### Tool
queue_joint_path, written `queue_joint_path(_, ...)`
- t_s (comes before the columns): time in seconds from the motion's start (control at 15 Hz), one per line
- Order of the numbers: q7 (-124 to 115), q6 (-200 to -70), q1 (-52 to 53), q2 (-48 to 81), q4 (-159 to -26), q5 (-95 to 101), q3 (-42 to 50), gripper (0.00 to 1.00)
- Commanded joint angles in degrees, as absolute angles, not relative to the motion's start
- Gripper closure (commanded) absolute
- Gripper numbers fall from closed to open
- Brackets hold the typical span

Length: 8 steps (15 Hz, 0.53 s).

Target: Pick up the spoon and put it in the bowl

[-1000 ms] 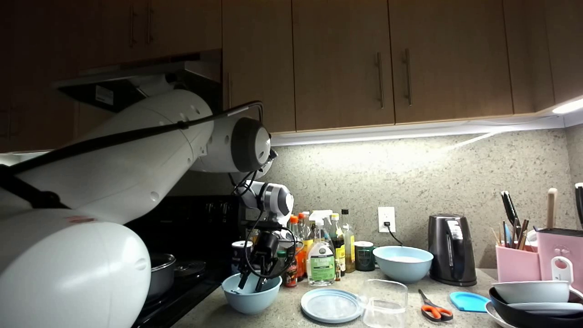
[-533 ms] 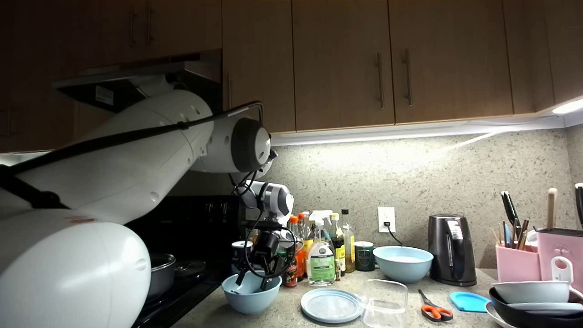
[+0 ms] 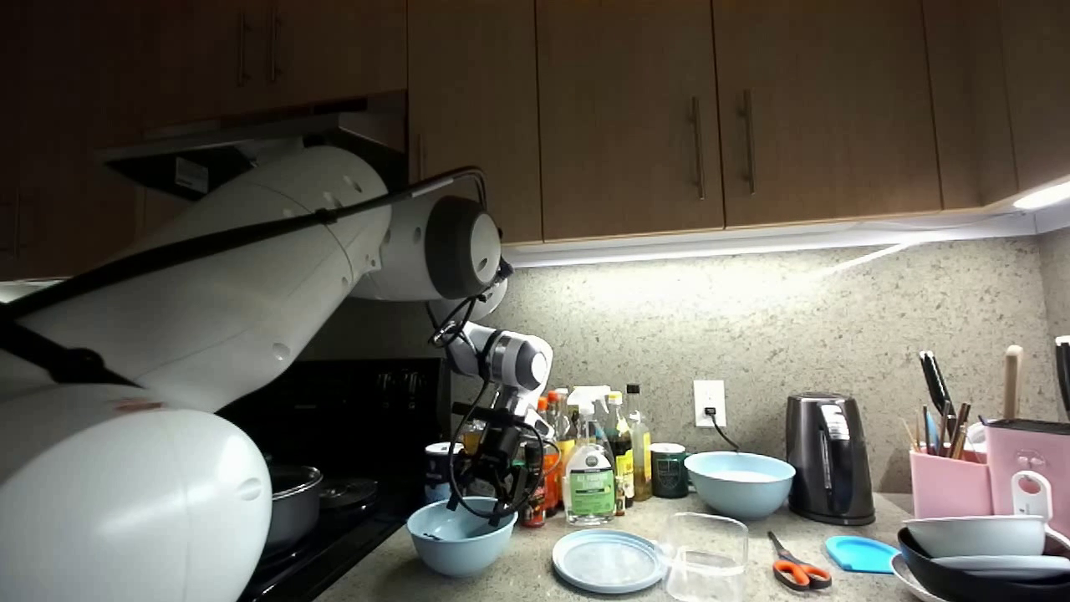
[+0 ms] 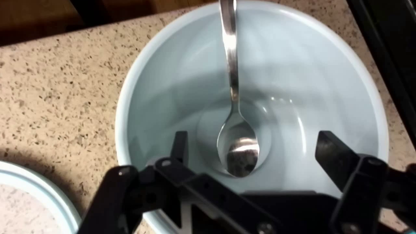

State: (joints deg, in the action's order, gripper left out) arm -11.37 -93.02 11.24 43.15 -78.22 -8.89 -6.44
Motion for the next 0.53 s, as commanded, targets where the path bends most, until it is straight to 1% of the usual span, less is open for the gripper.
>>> queue_joint_path(0.0, -10.3, -102.3, 9.4, 34.6, -89.8, -12.1, -6.6, 0.00)
queue_joint_path(0.47, -16.6, -119.0, 8.6, 21.7, -107.7, -14.8, -4.5, 0.00)
